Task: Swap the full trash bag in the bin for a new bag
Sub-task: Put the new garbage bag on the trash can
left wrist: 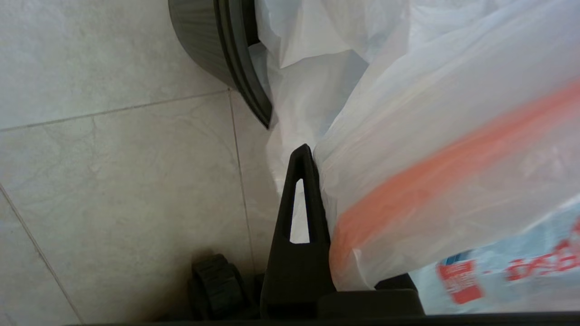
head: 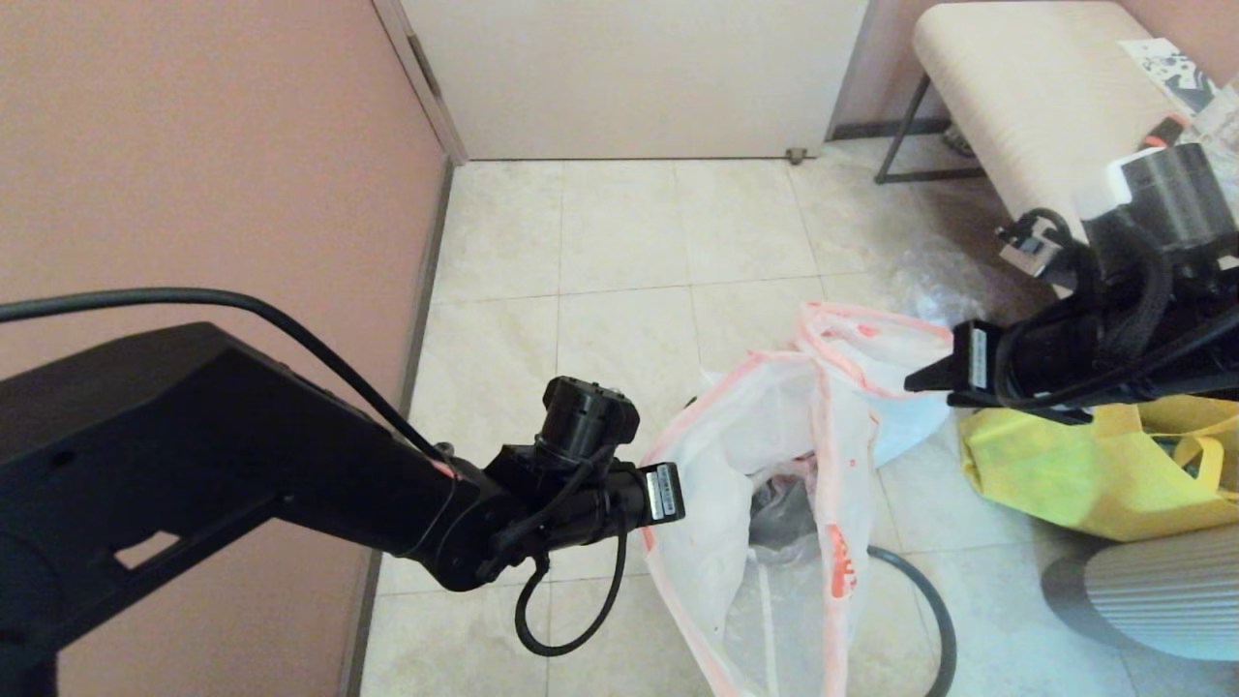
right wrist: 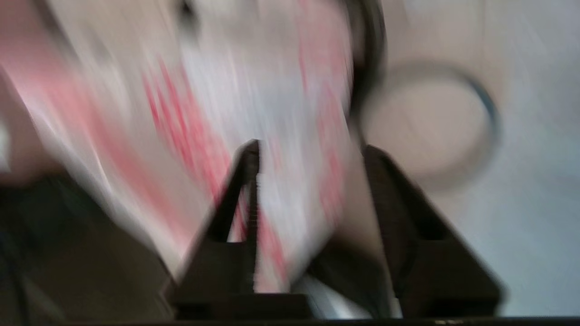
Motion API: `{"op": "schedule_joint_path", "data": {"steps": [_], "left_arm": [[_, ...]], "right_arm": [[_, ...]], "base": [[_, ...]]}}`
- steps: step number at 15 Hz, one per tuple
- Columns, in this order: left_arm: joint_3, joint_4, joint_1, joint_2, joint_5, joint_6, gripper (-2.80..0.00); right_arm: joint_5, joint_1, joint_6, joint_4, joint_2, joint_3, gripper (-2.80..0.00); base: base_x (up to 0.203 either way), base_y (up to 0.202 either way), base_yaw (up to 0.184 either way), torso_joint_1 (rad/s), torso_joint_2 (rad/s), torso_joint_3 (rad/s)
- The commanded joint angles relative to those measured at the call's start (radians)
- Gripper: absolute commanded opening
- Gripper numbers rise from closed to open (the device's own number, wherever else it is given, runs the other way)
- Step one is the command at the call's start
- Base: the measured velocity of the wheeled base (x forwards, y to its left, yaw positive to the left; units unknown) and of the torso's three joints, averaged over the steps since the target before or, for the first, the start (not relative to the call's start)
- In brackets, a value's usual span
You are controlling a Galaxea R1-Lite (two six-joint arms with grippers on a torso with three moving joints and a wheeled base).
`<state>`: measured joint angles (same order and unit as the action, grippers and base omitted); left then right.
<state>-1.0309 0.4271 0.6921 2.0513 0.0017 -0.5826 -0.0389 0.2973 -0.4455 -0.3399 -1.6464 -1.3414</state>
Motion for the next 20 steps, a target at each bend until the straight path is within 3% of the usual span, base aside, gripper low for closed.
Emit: {"op": "schedule_joint_path", "data": {"steps": [1,5,9,14,17,20], "left_arm": [[-0.003,0.002,-0.002,-0.015,0.0,-0.003,-2.8],[0.0,0.002,-0.002,-0.036,0.0,-0.005,-2.8],[-0.002,0.002,-0.013,-0.051,0.001,-0.005,-2.8],[-0.003,0.01,-0.035,-0.052,-0.002,-0.01,-2.8],[-0.019,0.01,-0.053,-0.035,-0.01,-0.005,-2.8],[-0.118,0.008,-0.055,0.046,-0.008,-0.006,-2.8]], "right_arm": [[-0.005,-0.019,-0.06,0.305,-0.153,0.041,-2.8],[-0.008,0.014,-0.103,0.478,-0.371,0.001,-2.8],[0.03,0.11,-0.108,0.436,-0.448,0.01,-2.8],[0.059,0.129,-0.11,0.432,-0.61,-0.015,-2.8],[0.059,0.13,-0.111,0.431,-0.68,-0.114,-2.8],[0.059,0.112,-0.109,0.386,-0.751,-0.279,-2.8]], "base": [[0.0,0.0,0.0,0.0,0.0,0.0],[0.0,0.0,0.0,0.0,0.0,0.0],[0.0,0.0,0.0,0.0,0.0,0.0],[0.0,0.0,0.0,0.0,0.0,0.0],[0.0,0.0,0.0,0.0,0.0,0.0],[0.0,0.0,0.0,0.0,0.0,0.0]]}}
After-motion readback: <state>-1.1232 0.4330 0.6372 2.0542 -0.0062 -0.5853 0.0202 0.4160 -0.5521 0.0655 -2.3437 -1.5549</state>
